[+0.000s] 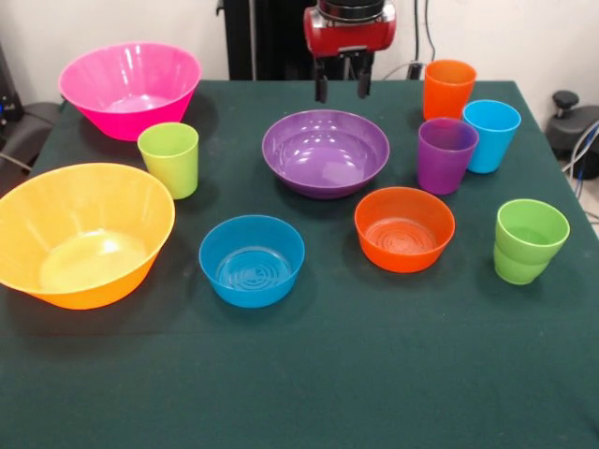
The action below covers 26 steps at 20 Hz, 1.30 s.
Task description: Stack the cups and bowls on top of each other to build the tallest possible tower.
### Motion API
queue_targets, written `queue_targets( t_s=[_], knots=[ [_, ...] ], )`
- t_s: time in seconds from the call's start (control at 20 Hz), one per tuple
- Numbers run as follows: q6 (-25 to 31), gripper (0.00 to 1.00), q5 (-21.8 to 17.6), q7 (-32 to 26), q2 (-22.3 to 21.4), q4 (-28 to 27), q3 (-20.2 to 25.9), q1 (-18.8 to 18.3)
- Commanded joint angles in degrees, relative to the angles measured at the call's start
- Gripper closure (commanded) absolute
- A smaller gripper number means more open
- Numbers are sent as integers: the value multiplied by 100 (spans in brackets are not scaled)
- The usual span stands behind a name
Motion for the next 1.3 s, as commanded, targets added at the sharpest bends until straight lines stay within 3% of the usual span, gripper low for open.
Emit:
queue_targets(
  t_s=[0.05, 0.25, 0.5, 0.95, 1.3],
  knots=[
    [674, 0, -495, -1415, -12, -272, 797, -333],
    [786, 0, -616, -1562, 7, -226, 980, -637],
    [833, 0, -881, -1448, 159, -329, 1059, -721],
    [1144, 0, -1064, -1725, 256, -500, 1504, -976],
    [1522, 0, -984, -1878, 235, -786, 1926, -1170]
  ],
)
